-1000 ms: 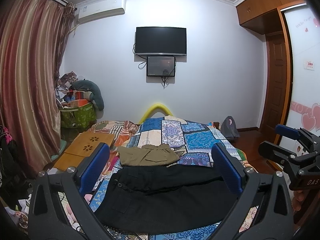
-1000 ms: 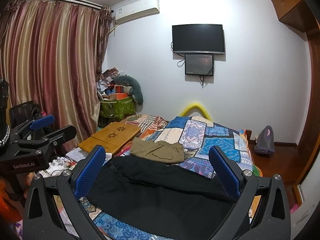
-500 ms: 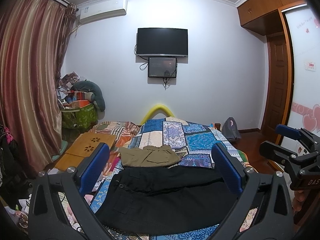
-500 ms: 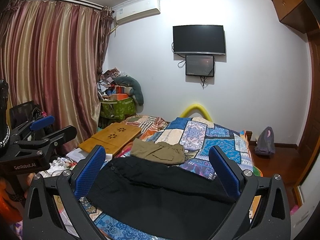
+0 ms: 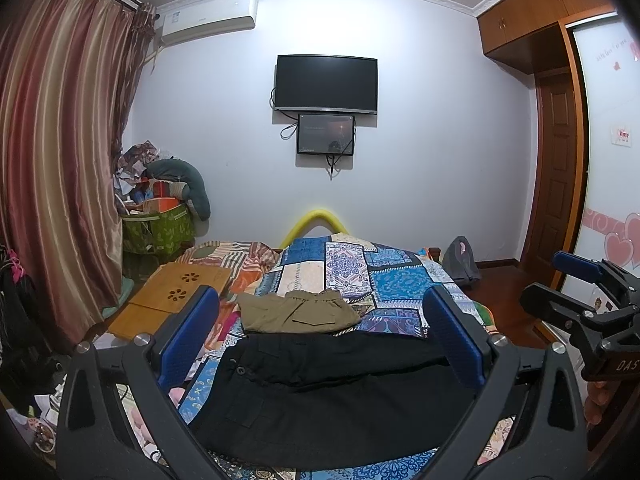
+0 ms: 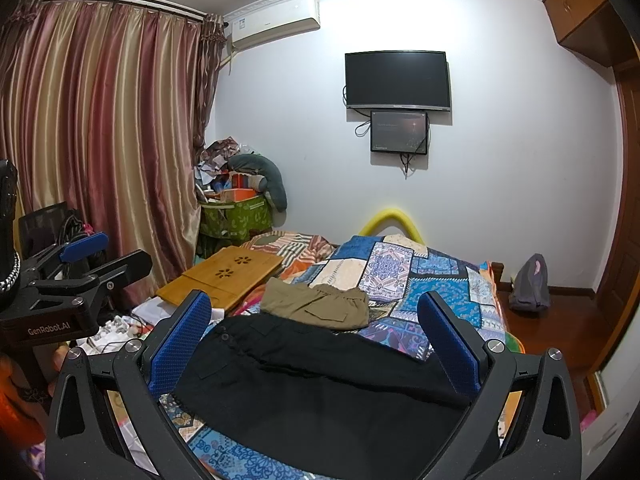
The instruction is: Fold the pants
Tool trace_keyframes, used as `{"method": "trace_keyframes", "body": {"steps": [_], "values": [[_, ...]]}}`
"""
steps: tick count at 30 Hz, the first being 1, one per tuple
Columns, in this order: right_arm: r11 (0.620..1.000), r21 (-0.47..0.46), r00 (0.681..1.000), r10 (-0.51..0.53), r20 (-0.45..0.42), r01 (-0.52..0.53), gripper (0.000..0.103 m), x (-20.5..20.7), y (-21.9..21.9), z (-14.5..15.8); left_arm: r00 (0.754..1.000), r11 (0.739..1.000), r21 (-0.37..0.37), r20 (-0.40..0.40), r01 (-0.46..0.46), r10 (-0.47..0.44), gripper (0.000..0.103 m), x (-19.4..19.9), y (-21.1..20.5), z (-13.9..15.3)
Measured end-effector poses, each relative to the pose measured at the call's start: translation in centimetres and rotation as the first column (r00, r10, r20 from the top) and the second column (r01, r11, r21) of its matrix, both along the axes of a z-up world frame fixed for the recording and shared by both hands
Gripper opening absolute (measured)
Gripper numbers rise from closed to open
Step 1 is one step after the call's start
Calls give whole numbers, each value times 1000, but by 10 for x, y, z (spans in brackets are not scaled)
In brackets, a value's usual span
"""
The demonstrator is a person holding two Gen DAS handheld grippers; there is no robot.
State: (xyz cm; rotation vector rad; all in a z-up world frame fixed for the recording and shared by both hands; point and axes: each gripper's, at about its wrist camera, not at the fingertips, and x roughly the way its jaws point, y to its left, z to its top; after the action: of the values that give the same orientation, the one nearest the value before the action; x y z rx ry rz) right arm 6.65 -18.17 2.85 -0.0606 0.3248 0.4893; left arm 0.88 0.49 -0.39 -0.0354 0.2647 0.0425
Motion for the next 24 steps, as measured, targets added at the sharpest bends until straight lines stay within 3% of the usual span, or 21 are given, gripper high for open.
{"method": "trace_keyframes", "body": {"steps": [24], "values": [[1000, 5, 1000, -2, -15, 2, 103, 7, 5, 1, 1000, 1000, 20, -15, -12, 12, 103, 10, 6, -4]]}}
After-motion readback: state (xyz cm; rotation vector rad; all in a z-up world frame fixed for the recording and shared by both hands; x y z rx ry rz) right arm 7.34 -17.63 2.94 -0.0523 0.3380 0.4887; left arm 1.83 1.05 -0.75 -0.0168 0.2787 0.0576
